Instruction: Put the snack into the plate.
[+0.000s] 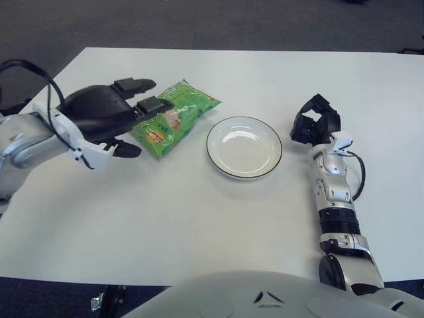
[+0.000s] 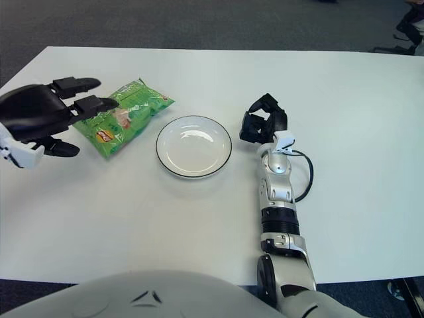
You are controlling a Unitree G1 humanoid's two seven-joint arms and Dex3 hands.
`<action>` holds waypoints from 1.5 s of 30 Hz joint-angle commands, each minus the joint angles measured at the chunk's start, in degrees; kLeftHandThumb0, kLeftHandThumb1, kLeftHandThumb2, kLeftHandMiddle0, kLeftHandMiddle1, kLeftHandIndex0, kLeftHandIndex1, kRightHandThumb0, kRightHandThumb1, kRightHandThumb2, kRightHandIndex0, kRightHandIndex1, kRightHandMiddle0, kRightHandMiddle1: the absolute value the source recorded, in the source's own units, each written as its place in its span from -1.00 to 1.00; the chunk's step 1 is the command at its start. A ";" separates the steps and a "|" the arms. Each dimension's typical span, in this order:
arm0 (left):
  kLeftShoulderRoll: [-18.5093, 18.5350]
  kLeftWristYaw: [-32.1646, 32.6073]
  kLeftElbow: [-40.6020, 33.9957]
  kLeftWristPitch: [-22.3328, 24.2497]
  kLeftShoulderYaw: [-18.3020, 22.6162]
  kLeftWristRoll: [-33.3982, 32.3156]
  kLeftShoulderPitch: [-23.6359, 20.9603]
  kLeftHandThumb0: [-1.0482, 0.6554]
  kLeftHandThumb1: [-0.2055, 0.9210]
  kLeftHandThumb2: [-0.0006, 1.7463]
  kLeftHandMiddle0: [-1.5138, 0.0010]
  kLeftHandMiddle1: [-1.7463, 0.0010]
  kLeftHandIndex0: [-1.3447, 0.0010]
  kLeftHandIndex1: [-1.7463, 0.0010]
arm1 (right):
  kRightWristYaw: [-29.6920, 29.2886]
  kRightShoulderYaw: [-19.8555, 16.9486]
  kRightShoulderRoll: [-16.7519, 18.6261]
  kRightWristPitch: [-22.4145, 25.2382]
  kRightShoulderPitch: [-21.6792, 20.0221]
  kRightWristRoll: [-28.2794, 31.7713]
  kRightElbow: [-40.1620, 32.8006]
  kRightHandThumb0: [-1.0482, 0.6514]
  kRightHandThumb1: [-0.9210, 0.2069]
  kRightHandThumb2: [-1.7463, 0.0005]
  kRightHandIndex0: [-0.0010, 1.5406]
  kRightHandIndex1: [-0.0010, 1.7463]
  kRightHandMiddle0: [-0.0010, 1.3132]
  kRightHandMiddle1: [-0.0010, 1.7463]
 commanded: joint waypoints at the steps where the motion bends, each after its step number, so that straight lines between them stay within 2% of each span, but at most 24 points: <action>1: -0.66 1.86 -0.78 -1.03 1.77 1.83 0.27 -0.82 1.00 0.18 0.82 0.84 1.00 0.39 | -0.40 0.01 1.69 0.06 5.51 0.07 3.22 -0.36 0.18 -0.59 0.67 1.00 0.01 1.00; 5: -1.75 4.86 -2.40 -1.07 3.93 5.39 -0.22 -0.77 1.00 0.20 0.79 0.82 1.00 0.30 | -0.40 -0.05 1.64 0.61 5.49 0.18 2.96 -0.36 0.18 -0.59 0.67 1.00 0.01 1.00; 11: -3.08 6.60 -2.92 -0.10 3.30 8.30 -1.94 -0.75 1.00 0.18 0.78 0.80 1.00 0.23 | -0.29 -0.08 1.51 0.73 5.34 0.22 3.19 -0.36 0.18 -0.60 0.67 1.00 0.02 1.00; 13: -3.64 6.89 -2.60 0.25 2.15 9.18 -3.11 -0.75 1.00 0.16 0.79 0.80 1.00 0.22 | -0.18 -0.10 1.43 0.73 5.27 0.26 3.33 -0.36 0.18 -0.60 0.67 1.00 0.02 1.00; 16: -7.09 6.34 -0.01 2.39 -3.81 12.07 -8.61 -0.76 1.00 0.08 0.79 0.79 1.00 0.21 | -0.02 -0.12 1.31 0.83 5.15 0.32 3.52 -0.36 0.18 -0.59 0.67 1.00 0.01 1.00; 18: -8.50 5.83 0.96 3.59 -5.76 12.71 -10.45 -0.76 1.00 0.02 0.80 0.79 1.00 0.20 | -0.07 -0.09 1.29 0.86 5.14 0.27 3.51 -0.36 0.18 -0.59 0.67 1.00 0.01 1.00; 24: -10.93 3.25 3.51 6.65 -10.03 12.81 -14.67 -0.76 1.00 -0.17 0.81 0.78 1.00 0.20 | -0.12 -0.02 1.10 0.47 5.05 -0.01 4.05 -0.36 0.18 -0.60 0.68 1.00 0.02 1.00; 29: -10.78 1.27 5.99 6.91 -12.08 11.97 -17.02 -0.76 1.00 -0.28 0.84 0.79 1.00 0.26 | 0.08 -0.01 0.91 0.32 5.05 -0.06 4.24 -0.36 0.18 -0.60 0.68 1.00 0.02 1.00; 34: -11.80 0.11 10.61 6.84 -14.90 11.88 -20.48 -0.78 1.00 -0.35 0.86 0.79 1.00 0.34 | 0.04 -0.04 0.94 0.69 5.17 0.03 3.98 -0.36 0.18 -0.60 0.67 1.00 0.02 1.00; 39: -16.86 5.51 24.83 5.73 -20.11 14.19 -26.38 -0.86 1.00 -0.32 0.87 0.79 1.00 0.34 | 0.03 -0.09 0.98 1.09 5.30 0.18 3.69 -0.36 0.18 -0.59 0.67 1.00 0.01 1.00; 45: -19.19 9.72 31.94 3.78 -22.01 13.31 -28.35 -0.92 1.00 -0.26 0.87 0.79 1.00 0.33 | 0.00 -0.15 0.98 1.12 5.56 0.19 3.36 -0.36 0.18 -0.59 0.67 1.00 0.01 1.00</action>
